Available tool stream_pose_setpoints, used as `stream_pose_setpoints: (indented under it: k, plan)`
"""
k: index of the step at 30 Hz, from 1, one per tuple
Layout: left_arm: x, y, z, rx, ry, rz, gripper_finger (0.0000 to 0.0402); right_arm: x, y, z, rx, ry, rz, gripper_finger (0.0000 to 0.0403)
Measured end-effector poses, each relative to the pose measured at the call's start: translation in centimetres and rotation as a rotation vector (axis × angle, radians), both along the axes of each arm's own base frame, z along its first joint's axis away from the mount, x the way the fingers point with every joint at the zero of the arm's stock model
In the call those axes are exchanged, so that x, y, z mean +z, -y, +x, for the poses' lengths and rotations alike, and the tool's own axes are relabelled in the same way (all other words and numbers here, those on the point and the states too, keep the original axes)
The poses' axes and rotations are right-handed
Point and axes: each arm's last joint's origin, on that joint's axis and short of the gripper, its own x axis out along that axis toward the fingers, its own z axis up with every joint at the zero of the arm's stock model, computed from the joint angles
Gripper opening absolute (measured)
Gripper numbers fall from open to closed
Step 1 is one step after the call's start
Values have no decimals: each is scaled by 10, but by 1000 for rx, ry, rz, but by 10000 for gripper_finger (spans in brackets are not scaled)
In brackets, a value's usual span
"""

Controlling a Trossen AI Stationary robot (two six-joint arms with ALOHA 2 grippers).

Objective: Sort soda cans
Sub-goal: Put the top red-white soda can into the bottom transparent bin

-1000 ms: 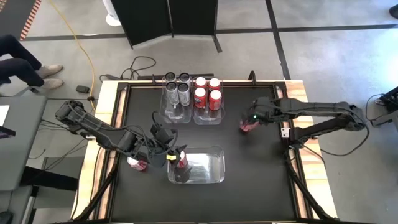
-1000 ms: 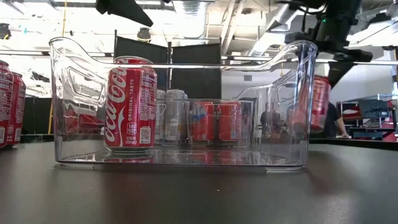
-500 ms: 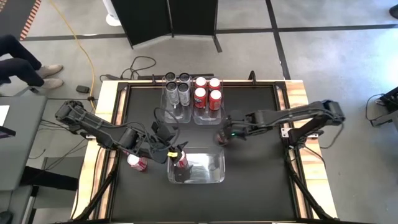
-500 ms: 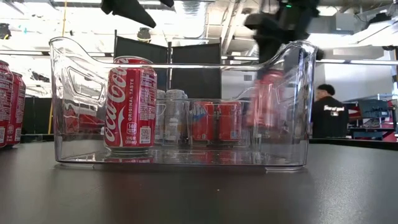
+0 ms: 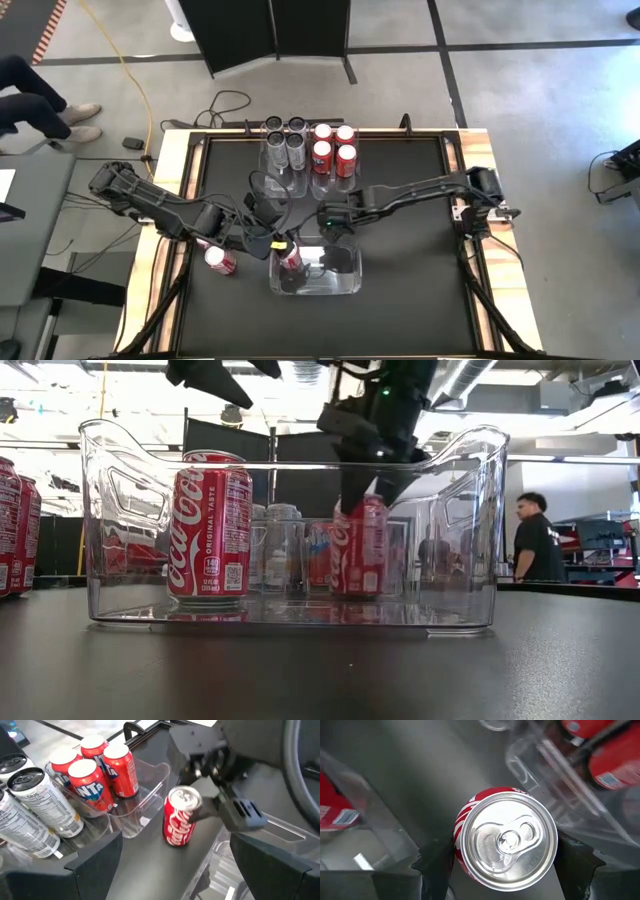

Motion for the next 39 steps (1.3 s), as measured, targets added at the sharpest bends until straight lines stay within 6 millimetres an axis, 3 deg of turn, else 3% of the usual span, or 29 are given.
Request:
stream_pose_setpoints:
  k: [7,13,18,25,32,39]
  plan:
    - [-1,1,0,-34,-18,-27,365,-4,-7,9,65,-9,0,298]
    - [-1,1,0,-34,-23,-25,365,2,-5,8,81,17,23,347]
    - [-8,-5,2,-41,-46,-29,365,17,-3,2,79,56,22,392]
    - [-21,-15,9,-123,-74,-35,365,46,5,-11,65,138,16,390]
    - [-35,-32,34,-310,-18,-44,365,93,-1,-51,47,216,43,391]
    - [-51,-57,56,-295,-39,2,365,130,-9,-112,-27,276,57,380]
